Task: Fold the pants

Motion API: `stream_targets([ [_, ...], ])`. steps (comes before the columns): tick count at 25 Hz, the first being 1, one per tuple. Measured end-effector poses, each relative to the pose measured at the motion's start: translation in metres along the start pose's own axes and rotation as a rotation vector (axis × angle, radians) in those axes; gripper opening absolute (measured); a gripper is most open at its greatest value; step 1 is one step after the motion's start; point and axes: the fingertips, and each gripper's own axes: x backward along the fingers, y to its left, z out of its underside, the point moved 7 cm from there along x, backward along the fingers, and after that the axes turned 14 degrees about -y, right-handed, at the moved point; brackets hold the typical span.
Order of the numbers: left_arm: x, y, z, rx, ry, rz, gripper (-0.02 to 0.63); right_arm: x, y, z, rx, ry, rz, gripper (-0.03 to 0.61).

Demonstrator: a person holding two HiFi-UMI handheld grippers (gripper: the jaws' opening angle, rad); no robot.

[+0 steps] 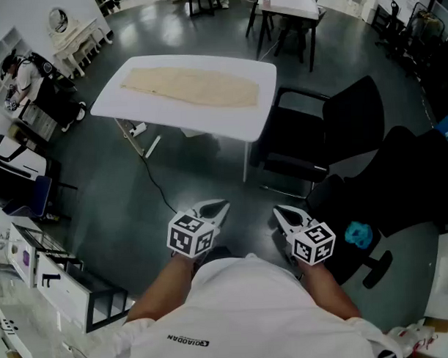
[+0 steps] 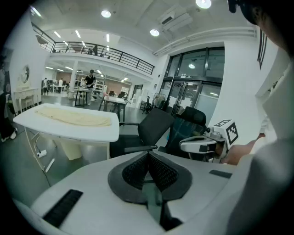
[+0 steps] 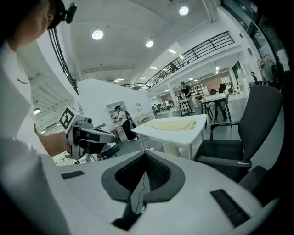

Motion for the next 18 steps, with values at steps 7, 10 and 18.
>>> stream_targets([
  [7, 0.002, -0.007, 0.002, -0.009, 0.008, 0.009, 0.028, 0.004, 0.005, 0.000, 0.019, 0.014, -0.014, 0.017],
  [10, 0.003, -0.008, 0.001, -0.016, 0.010, 0.015, 0.028, 0.005, 0.008, 0.001, 0.024, 0.021, -0.018, 0.017],
  [18, 0.007, -0.001, 0.003, -0.018, 0.024, 0.012, 0.028, -0.007, 0.020, 0.001, 0.073, 0.032, -0.057, 0.017],
])
